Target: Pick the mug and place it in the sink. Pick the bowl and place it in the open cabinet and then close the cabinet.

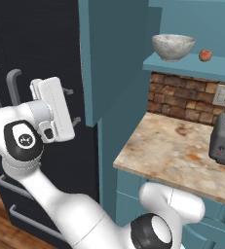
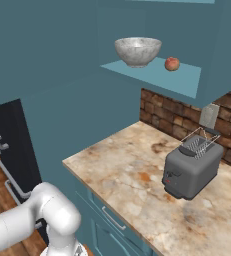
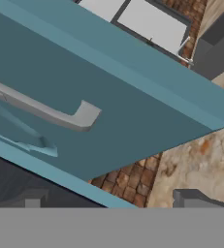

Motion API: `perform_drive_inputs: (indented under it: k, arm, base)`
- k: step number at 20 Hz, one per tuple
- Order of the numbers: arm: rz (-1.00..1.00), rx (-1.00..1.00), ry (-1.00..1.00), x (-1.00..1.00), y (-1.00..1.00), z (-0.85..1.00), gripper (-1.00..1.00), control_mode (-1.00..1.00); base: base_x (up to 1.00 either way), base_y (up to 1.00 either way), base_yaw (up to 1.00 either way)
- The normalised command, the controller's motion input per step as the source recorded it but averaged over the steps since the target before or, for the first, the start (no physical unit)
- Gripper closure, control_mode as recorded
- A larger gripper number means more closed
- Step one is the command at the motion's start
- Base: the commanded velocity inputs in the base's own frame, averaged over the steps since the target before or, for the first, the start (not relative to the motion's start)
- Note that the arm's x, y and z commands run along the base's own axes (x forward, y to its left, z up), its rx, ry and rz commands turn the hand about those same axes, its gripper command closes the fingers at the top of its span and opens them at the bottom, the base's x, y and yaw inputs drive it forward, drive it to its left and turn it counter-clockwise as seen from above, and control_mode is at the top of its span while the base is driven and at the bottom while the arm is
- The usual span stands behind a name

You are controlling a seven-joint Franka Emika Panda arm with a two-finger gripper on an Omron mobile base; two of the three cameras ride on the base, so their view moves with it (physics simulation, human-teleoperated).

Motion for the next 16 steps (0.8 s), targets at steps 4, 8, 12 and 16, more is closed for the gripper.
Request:
perform_drive_inputs:
  k: [4,8,12,16]
  arm:
    - [0.02,0.00,-0.13,0.00,-0.40,-0.01,-1.00,-1.00]
    - [0.01,0.01,-0.20,-0.17,-0.52,0.00,-1.00,-1.00]
    - [0.00,0.03,-0.29,-0.48,-0.60,0.00,-1.00,-1.00]
    - [0.00,0.07,-0.25,-0.29,-0.70,0.00,-1.00,-1.00]
  base:
    - [0.00,0.00,0.00]
    - [0.00,0.00,0.00]
    - [0.00,0.00,0.00]
    - [0.00,0.00,0.00]
